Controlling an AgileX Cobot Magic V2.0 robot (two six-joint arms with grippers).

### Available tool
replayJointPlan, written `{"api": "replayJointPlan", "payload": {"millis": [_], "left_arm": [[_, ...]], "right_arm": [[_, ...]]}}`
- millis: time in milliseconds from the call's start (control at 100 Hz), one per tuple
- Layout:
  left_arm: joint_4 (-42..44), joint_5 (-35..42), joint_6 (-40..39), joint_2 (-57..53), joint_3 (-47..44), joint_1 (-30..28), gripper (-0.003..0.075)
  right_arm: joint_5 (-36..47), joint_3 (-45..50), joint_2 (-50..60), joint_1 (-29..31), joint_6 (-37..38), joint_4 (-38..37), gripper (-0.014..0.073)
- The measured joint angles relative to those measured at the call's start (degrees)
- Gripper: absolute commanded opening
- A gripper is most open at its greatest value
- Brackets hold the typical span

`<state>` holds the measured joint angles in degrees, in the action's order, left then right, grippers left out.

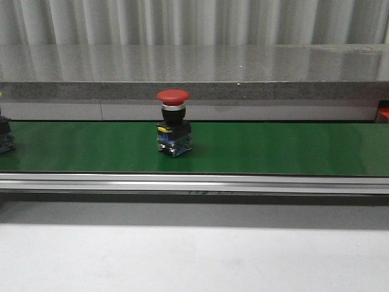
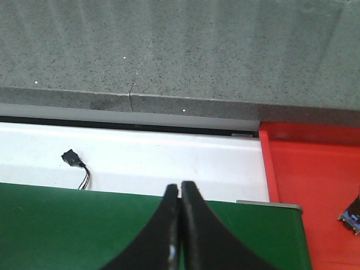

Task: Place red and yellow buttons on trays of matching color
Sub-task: 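Reach the right gripper to the red button at the conveyor end and grasp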

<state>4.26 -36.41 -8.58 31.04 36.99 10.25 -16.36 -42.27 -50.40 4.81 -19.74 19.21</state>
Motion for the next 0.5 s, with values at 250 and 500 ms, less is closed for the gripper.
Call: {"api": "replayJointPlan", "payload": {"millis": [250,500], "left_arm": [[-0.1,0.7,-0.1,-9.5,-7.3,0.0,-0.0004],[-0.1,2.2,-0.1,-10.3,-7.9,0.1,-0.002]], "right_arm": [[0.0,0.0,0.0,0.0,0.0,0.0,-0.0068],[0.0,0.0,0.0,0.0,0.0,0.0,-0.0068]]}}
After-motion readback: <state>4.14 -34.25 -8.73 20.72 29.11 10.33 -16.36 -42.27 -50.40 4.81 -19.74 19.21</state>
